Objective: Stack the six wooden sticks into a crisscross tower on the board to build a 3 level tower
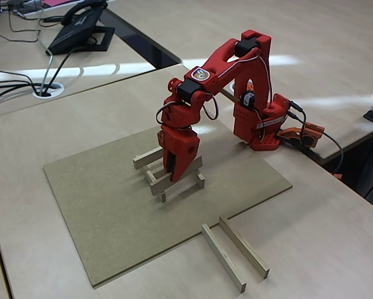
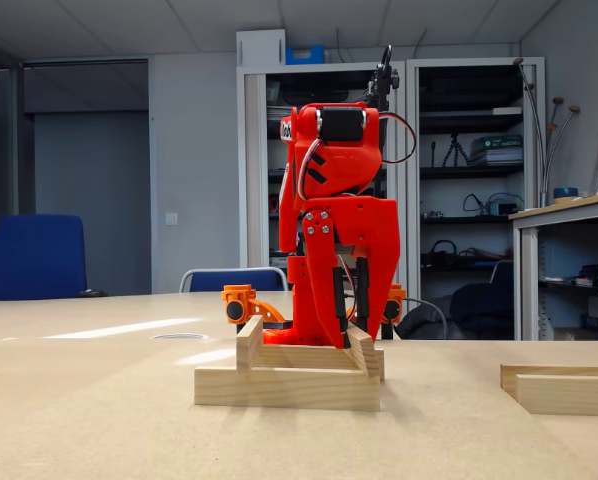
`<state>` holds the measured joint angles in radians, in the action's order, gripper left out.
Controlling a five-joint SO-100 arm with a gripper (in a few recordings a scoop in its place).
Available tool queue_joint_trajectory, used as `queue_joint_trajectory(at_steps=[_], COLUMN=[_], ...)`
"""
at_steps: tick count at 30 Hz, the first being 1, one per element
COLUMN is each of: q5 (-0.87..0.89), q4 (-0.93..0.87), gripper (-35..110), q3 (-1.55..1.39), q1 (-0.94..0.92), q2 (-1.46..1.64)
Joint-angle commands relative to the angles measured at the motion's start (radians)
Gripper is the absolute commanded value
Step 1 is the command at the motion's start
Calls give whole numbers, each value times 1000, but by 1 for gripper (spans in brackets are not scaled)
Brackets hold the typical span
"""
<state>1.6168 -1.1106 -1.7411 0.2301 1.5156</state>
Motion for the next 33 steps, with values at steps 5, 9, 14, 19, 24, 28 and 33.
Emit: queue_joint_trajectory(at_steps=[5,9,14,19,24,28,33], q5=[17,9,-21,-40,-43,-48,-52], q4=[-94,-121,-141,-138,-137,-137,-135], gripper=[0,0,0,0,0,0,0], q3=[35,48,67,72,78,87,98], q1=[-6,-15,-32,-43,-44,-44,-46], q2=[44,52,52,48,43,38,29])
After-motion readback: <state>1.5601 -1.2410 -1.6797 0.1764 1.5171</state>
